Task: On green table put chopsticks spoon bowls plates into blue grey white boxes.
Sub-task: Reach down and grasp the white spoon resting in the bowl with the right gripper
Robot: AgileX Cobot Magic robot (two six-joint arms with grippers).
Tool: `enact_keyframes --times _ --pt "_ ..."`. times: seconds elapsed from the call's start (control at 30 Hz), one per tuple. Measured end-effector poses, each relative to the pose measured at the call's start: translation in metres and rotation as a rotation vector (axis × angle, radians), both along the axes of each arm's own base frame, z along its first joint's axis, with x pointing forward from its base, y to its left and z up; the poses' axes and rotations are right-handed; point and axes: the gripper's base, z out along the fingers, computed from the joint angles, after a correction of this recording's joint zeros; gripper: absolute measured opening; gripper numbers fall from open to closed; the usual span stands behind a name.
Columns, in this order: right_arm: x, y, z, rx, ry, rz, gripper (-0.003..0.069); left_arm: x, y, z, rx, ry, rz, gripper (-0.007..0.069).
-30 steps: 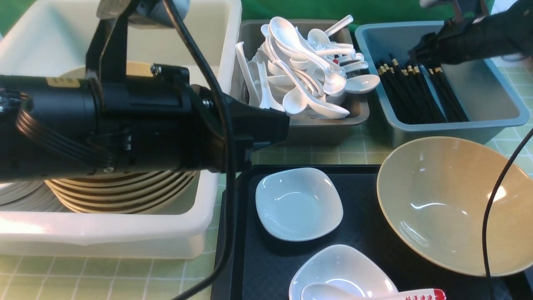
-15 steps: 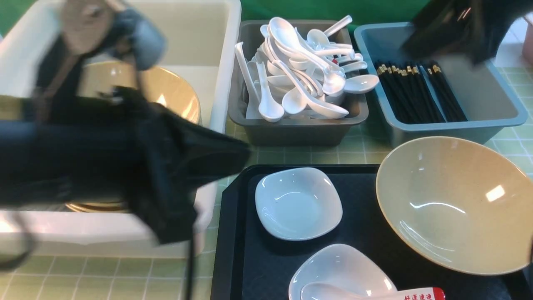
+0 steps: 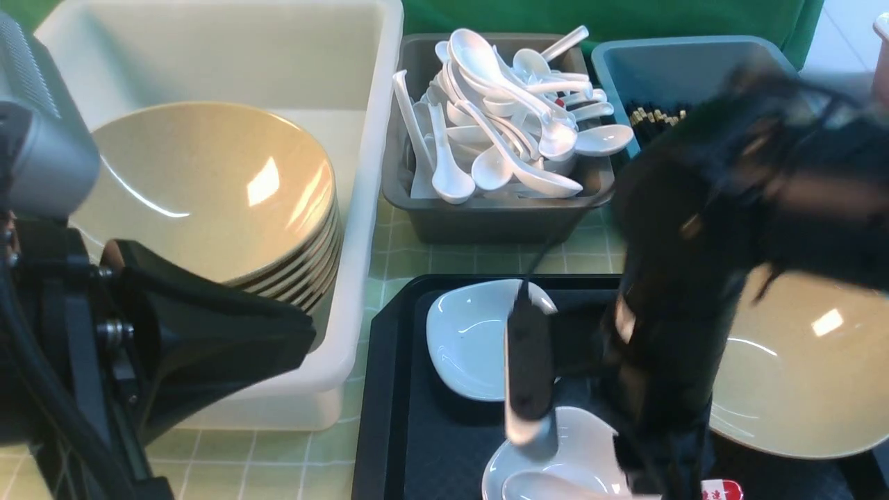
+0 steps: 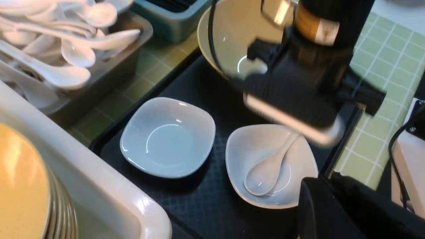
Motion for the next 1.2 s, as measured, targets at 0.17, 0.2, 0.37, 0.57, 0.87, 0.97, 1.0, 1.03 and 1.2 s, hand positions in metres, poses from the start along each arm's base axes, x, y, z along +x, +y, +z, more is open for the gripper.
enact_keyframes --times 0.17,0.2,0.37,0.57,0.87,0.97,1.0,1.03,1.2 --pt "0.006 0.007 -0.029 -0.062 0.045 -0.050 0.0403 0.002 0.000 0.002 -0.017 -0.021 0.013 -0.0001" --pt "0.007 0.008 -0.033 -0.064 0.049 -0.053 0.0412 0.002 0.000 0.002 -0.020 -0.023 0.014 -0.0001" --pt "0.011 0.012 -0.050 -0.081 0.063 -0.066 0.0433 0.002 -0.001 0.003 -0.026 -0.025 0.016 -0.0001" --pt "0.016 0.017 -0.066 -0.079 0.061 -0.075 0.0433 0.002 -0.001 0.003 -0.027 -0.023 0.015 -0.0001" --pt "0.016 0.016 -0.069 -0.113 0.088 -0.067 0.0180 0.002 -0.001 0.003 -0.028 -0.020 0.016 -0.0001" --pt "0.019 0.019 -0.065 -0.114 0.089 -0.066 0.0162 0.002 -0.001 0.003 -0.028 -0.020 0.016 -0.0001" --pt "0.021 0.020 -0.062 -0.112 0.087 -0.066 0.0162 0.002 -0.001 0.003 -0.028 -0.020 0.016 -0.0001" --pt "0.021 0.021 -0.061 -0.109 0.084 -0.066 0.0162 0.002 -0.001 0.003 -0.028 -0.020 0.016 -0.0001" --pt "0.028 0.029 -0.031 -0.047 0.037 -0.070 0.0162 0.002 -0.001 0.003 -0.028 -0.020 0.016 -0.0001"
